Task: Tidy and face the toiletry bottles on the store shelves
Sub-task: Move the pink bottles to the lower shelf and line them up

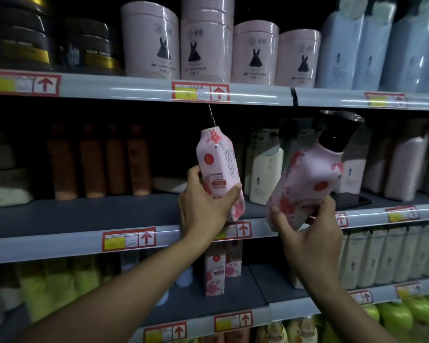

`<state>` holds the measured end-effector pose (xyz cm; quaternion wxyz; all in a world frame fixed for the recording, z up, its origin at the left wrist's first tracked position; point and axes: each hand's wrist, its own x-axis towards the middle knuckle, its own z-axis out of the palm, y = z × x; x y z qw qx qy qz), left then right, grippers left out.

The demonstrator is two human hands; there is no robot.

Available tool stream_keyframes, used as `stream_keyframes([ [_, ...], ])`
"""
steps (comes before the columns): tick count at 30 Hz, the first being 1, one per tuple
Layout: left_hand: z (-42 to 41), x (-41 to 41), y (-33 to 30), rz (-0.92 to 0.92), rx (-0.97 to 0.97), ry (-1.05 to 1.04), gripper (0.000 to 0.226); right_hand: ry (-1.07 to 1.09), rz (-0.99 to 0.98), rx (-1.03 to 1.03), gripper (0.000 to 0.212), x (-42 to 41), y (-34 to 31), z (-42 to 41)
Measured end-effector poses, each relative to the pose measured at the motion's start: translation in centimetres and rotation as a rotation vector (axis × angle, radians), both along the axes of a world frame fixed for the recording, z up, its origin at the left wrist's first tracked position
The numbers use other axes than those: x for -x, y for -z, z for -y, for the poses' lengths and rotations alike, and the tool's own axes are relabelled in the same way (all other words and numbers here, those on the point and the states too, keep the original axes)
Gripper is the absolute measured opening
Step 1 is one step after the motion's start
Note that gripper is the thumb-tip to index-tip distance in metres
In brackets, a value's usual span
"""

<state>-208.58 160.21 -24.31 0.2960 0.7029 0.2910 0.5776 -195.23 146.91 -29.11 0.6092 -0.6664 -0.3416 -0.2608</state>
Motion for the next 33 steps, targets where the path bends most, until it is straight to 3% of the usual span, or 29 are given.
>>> stream_keyframes([
  [8, 3.4, 3.3, 4.6, -0.064, 0.018, 0.015, 0.072, -0.037, -0.033, 0.118, 0.052, 2.2, 3.2, 4.2],
  [18, 6.4, 5.1, 11.1, -0.358, 0.101, 0.048, 0.047, -0.193, -0.165, 0.474, 0.053, 2.9, 9.1, 6.7],
  [27, 7.8, 3.9, 16.5, -0.521, 0.27, 0.087, 0.063, -0.209, -0.238, 0.621, 0.047, 1.2, 14.8, 6.0],
  [33, 7.2, 2.5, 19.0, -0.622, 0.319, 0.121, 0.075, -0.174, -0.262, 0.742, 0.062, -0.1, 17.0, 4.4],
])
